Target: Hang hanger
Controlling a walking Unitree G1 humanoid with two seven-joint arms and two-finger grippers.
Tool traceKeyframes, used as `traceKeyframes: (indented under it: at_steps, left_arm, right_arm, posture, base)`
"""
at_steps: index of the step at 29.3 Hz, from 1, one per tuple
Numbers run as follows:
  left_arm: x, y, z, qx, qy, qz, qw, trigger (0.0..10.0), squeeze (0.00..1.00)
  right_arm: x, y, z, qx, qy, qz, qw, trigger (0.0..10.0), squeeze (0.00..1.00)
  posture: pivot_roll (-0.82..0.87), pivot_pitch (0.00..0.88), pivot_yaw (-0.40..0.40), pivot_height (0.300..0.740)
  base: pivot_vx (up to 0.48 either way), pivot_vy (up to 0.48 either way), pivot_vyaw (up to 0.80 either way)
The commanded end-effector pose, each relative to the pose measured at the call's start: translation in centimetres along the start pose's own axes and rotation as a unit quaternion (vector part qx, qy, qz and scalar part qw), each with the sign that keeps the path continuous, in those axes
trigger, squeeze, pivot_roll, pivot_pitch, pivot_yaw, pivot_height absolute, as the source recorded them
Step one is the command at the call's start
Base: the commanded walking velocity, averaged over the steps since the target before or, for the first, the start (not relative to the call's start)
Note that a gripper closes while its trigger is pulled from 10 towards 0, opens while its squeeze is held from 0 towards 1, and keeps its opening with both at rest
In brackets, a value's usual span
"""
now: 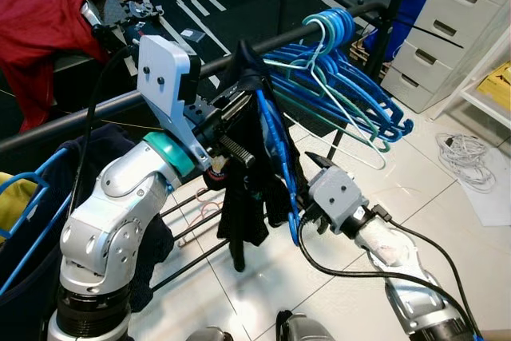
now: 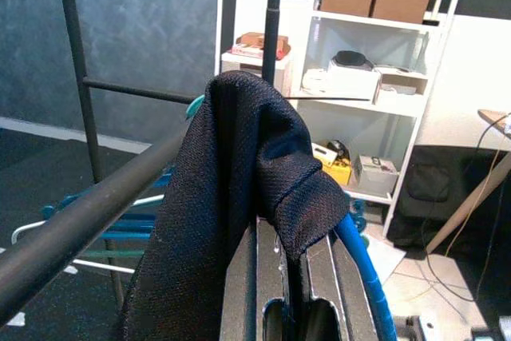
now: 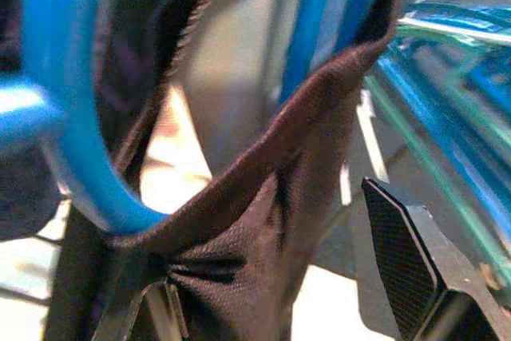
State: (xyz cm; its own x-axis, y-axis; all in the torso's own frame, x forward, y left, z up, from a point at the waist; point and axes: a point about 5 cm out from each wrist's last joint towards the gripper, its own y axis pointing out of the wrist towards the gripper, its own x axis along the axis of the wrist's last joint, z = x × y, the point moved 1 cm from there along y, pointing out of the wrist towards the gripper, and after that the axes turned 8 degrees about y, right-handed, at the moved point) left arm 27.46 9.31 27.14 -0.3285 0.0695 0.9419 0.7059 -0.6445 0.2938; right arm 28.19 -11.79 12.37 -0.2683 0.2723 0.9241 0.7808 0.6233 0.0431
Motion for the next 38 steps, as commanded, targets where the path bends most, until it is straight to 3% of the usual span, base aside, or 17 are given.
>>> traceKeyframes:
  at_steps: [1,2,3,4,8,17,25,31,35,36,37,38]
  left_arm:
    - [0.1,0.0,-0.1,-0.001,-0.002,-0.006,1.0,10.0,0.0]
    - [0.1,0.0,-0.1,-0.001,-0.002,-0.006,1.0,10.0,0.0]
    - [0.0,0.0,0.0,0.0,-0.001,-0.006,1.0,10.0,0.0]
    - [0.0,0.0,0.0,0.002,-0.001,-0.005,1.0,10.0,0.0]
    - [0.0,0.0,0.0,0.004,-0.002,-0.006,1.0,10.0,0.0]
    - [0.0,0.1,0.0,0.003,-0.003,-0.006,1.0,10.0,0.0]
    - [0.0,0.2,-0.1,0.002,-0.003,-0.005,1.0,10.0,0.0]
    - [-0.4,0.2,0.0,0.005,-0.003,-0.001,1.0,10.0,0.0]
    - [-1.3,0.2,0.4,0.023,0.011,0.022,0.999,10.0,0.0]
    - [-2.0,0.2,0.9,0.042,0.02,0.04,0.998,10.0,0.0]
    - [-2.0,0.2,0.9,0.042,0.02,0.04,0.998,10.0,0.0]
    - [-3.0,0.0,1.4,0.06,0.028,0.062,0.996,10.0,0.0]
  right_arm:
    - [-0.5,-0.1,0.6,0.015,0.01,0.007,1.0,4.9,0.0]
    - [-0.5,-0.1,0.6,0.015,0.01,0.007,1.0,4.9,0.0]
    - [-0.7,0.0,0.6,0.019,0.005,0.011,1.0,3.4,0.0]
    - [-0.8,0.0,0.5,0.02,-0.007,0.018,1.0,0.0,0.0]
    - [-1.8,-0.1,-0.1,0.009,-0.057,0.048,0.997,0.0,0.0]
    - [-1.9,-0.7,-0.6,-0.034,-0.087,0.052,0.994,0.0,0.0]
    - [-0.7,-1.1,-1.5,-0.084,-0.111,0.022,0.99,0.0,0.0]
    - [2.0,-1.2,-2.1,-0.113,-0.146,-0.04,0.982,0.0,0.0]
    - [3.8,-1.1,-1.7,-0.095,-0.135,-0.071,0.984,0.0,0.0]
    - [4.5,-1.0,-1.2,-0.073,-0.081,-0.079,0.991,0.0,0.0]
    - [4.5,-1.0,-1.2,-0.073,-0.081,-0.079,0.991,0.0,0.0]
    - [5.0,-1.2,-0.3,-0.022,-0.011,-0.071,0.997,0.0,0.0]
  posture:
    - [-0.07,0.057,0.066,0.74]
    - [-0.07,0.057,0.066,0.74]
    - [-0.07,0.057,0.064,0.74]
    - [-0.07,0.057,0.062,0.74]
    - [-0.07,0.057,0.061,0.74]
    - [-0.07,0.06,0.065,0.74]
    - [-0.08,0.06,0.064,0.74]
    - [-0.08,0.061,0.062,0.74]
    - [-0.08,0.062,0.062,0.74]
    - [-0.08,0.062,0.062,0.74]
    - [-0.08,0.062,0.062,0.74]
    - [-0.09,0.064,0.06,0.74]
  base:
    - [0.0,0.0,0.0]
    - [0.0,0.0,0.0]
    - [0.0,0.0,0.0]
    - [0.0,0.0,0.0]
    - [0.0,0.0,0.0]
    - [0.0,0.0,0.0]
    - [0.0,0.0,0.0]
    - [0.0,0.0,0.0]
    - [0.0,0.0,0.0]
    - [0.0,0.0,0.0]
    - [0.0,0.0,0.0]
    - [0.0,0.0,0.0]
